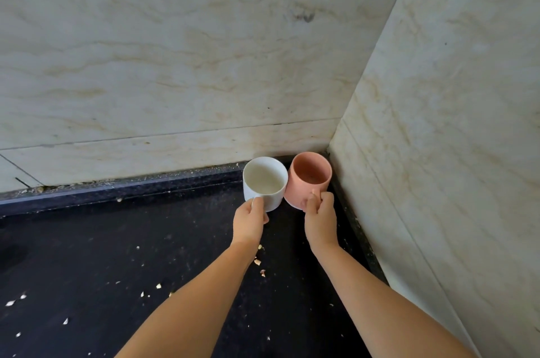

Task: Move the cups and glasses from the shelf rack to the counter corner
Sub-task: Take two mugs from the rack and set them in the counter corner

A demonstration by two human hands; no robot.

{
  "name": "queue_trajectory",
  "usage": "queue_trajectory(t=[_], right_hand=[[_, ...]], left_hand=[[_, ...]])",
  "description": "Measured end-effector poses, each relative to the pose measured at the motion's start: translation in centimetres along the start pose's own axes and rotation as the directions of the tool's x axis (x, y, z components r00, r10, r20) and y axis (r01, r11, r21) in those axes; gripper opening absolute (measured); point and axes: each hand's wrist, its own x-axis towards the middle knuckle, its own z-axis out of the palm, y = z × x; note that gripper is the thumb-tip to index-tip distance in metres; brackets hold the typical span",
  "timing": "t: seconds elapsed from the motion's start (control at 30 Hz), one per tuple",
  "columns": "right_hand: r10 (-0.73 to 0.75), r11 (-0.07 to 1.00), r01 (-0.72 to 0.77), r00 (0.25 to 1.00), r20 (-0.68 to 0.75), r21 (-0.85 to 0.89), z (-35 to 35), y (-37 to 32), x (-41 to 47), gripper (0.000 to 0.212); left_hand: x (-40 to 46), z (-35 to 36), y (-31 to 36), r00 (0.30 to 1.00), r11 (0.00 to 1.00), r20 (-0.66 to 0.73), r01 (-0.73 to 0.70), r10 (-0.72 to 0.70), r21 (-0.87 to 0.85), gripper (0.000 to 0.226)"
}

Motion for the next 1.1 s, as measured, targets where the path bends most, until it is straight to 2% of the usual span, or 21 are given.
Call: queue_trajectory(t=[0.17,0.27,0.33,0.4,0.5,0.6,0.67,0.73,0.8,0.93,1.03,1.07,1.1], right_hand=[[0.066,0.998,-0.066,0.998,0.0,-0.013,-0.6,0.0,0.3,0.024],[0.048,0.993,-0.051,0.998,-0.031,-0.104,-1.9,-0.5,-0.1,0.038],[0.0,0.98,-0.013,0.998,-0.064,-0.2,-2.9,-1.7,-0.8,0.036],[-0.12,0.946,0.105,0.992,-0.032,-0.307,-4.2,-3.8,-2.0,0.028],[-0.327,0.788,0.328,0.94,0.097,-0.521,-5.9,-7.4,-4.8,0.032],[-0.498,0.518,0.532,0.824,0.269,-0.67,-6.6,-10.2,-7.7,0.045],[-0.509,0.356,0.61,0.762,0.4,-0.708,-6.6,-12.1,-10.3,0.049],[-0.46,0.274,0.648,0.737,0.495,-0.711,-6.2,-13.8,-12.7,0.053],[-0.455,0.226,0.695,0.695,0.557,-0.683,-5.3,-15.6,-15.0,0.052],[-0.461,0.193,0.788,0.599,0.655,-0.584,-2.3,-18.6,-19.6,0.052],[-0.504,0.11,0.878,0.453,0.735,-0.466,-0.4,-20.3,-24.0,0.053],[-0.52,0.046,0.916,0.363,0.773,-0.399,0.7,-20.7,-26.6,0.053],[-0.53,0.035,0.92,0.348,0.773,-0.39,1.0,-20.8,-27.3,0.054]], left_hand=[[0.0,-0.6,0.7,0.998,0.988,0.05,0.027,-0.035,0.155,0.022],[-0.7,-2.1,1.7,0.997,0.95,-0.034,0.072,-0.064,0.303,0.03],[-1.6,-3.4,2.6,0.999,0.902,-0.046,0.038,-0.021,0.429,0.033],[-3.1,-4.8,3.8,0.996,0.835,-0.001,-0.074,0.09,0.545,0.033],[-6.5,-6.7,6.1,0.953,0.651,0.1,-0.27,0.287,0.71,0.037],[-9.4,-8.9,8.2,0.857,0.334,0.216,-0.397,0.468,0.855,0.042],[-11.6,-11.3,9.1,0.807,0.164,0.269,-0.407,0.525,0.899,0.044],[-13.2,-13.6,9.6,0.793,0.065,0.29,-0.381,0.537,0.922,0.044],[-15.2,-16.6,9.8,0.799,0.035,0.25,-0.321,0.547,0.947,0.044],[-19.3,-22.5,9.3,0.803,0.073,0.104,-0.18,0.587,0.981,0.044],[-23.1,-26.8,8.0,0.795,0.151,-0.072,-0.026,0.602,0.988,0.048],[-25.8,-28.9,6.7,0.782,0.208,-0.174,0.058,0.598,0.976,0.048],[-26.6,-29.5,6.5,0.777,0.227,-0.195,0.069,0.598,0.972,0.048]])
